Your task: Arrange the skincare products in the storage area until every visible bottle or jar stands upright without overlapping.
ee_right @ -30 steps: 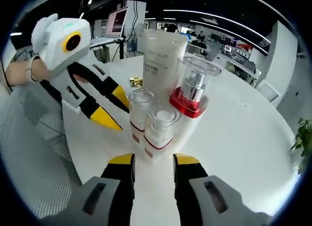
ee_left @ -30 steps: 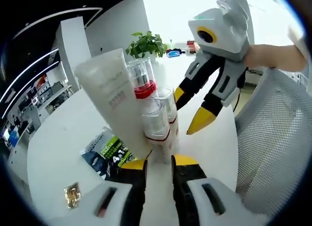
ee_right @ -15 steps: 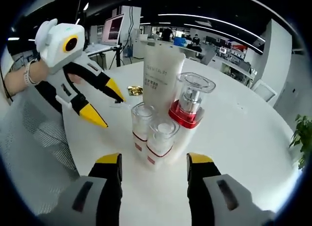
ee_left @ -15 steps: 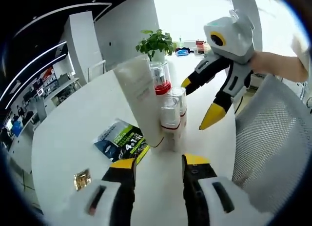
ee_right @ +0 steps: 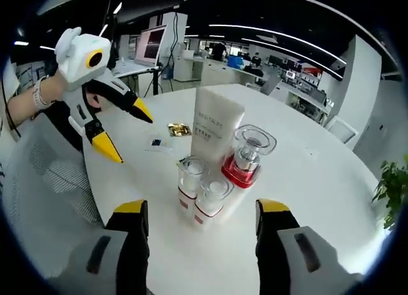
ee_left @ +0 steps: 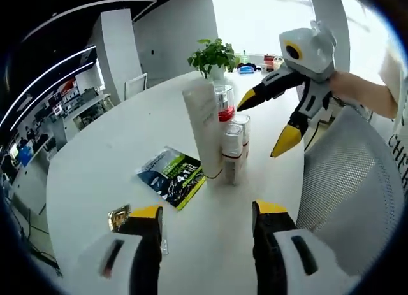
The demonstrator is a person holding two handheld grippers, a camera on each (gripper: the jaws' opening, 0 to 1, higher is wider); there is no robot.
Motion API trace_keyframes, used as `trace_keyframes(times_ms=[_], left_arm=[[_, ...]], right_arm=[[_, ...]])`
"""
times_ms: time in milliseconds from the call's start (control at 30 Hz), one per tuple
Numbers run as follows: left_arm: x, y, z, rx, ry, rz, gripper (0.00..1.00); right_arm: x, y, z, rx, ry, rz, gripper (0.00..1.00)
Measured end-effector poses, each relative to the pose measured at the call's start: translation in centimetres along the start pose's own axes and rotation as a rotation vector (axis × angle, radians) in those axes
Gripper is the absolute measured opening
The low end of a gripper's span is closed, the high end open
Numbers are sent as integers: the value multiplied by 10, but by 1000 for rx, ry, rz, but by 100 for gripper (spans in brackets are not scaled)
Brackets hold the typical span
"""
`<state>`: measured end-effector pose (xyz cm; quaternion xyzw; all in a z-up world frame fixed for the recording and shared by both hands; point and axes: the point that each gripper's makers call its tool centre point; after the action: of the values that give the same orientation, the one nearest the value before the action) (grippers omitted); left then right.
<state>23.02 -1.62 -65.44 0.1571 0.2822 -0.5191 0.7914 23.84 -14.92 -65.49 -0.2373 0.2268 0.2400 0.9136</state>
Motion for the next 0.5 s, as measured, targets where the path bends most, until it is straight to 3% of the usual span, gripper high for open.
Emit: trace_keyframes(times_ms=[433, 500], left_arm=[[-23, 4, 4, -32, -15, 41, 68], [-26, 2, 8, -62, -51, 28, 70]], right_arm=[[-10, 2, 23, -11, -50, -8, 80], [-12, 2, 26, -11, -57, -8, 80]])
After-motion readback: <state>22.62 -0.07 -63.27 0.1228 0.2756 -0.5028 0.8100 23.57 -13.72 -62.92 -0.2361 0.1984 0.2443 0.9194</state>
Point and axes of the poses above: the point that each gripper's makers call its tool centre point, and the gripper's own axes: x roughly forward along the fingers, y roughly to its left, z roughly out of its top, and after that the axes turned 15 degrees about -z, right-handed
